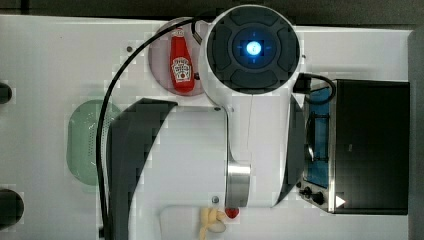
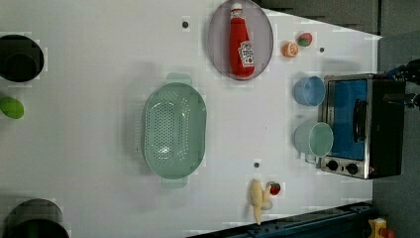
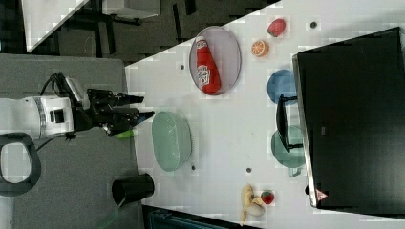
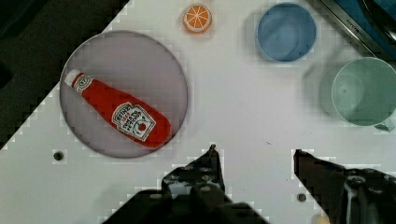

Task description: Drag strainer left to right.

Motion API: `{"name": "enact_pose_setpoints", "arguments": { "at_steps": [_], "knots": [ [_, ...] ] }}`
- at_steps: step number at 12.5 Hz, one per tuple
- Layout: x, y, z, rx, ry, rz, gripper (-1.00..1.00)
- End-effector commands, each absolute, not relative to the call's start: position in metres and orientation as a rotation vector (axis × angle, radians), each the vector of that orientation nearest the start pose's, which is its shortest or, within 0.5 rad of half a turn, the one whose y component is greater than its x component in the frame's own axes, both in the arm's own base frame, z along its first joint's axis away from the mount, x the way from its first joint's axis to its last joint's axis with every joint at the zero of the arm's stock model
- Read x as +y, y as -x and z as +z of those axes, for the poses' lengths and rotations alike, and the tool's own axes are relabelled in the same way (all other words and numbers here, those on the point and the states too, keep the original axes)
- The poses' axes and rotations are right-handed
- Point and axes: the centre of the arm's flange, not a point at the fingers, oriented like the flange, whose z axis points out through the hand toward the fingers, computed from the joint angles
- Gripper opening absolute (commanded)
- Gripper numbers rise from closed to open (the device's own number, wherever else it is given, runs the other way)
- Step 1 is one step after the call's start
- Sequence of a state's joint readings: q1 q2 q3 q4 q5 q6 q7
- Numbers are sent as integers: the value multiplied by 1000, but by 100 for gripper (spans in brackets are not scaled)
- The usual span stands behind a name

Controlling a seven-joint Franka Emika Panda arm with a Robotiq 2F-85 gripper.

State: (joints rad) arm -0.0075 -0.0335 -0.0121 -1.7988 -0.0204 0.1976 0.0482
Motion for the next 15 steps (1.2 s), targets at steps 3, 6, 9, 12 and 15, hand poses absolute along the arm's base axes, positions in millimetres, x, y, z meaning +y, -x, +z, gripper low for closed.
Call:
{"name": "enact_pose_setpoints", "arguments": {
  "at_steps": [3, 6, 9, 12, 15],
  "knots": [
    [-32, -363, 655, 1350, 2827, 4, 99],
    [2, -373, 647, 1267, 2873, 7, 100],
    [72, -393, 617, 1130, 2978, -27, 100],
    [154, -412, 561, 1168, 3008, -73, 100],
    [231, -424, 489, 1255, 2966, -87, 100]
  ]
}}
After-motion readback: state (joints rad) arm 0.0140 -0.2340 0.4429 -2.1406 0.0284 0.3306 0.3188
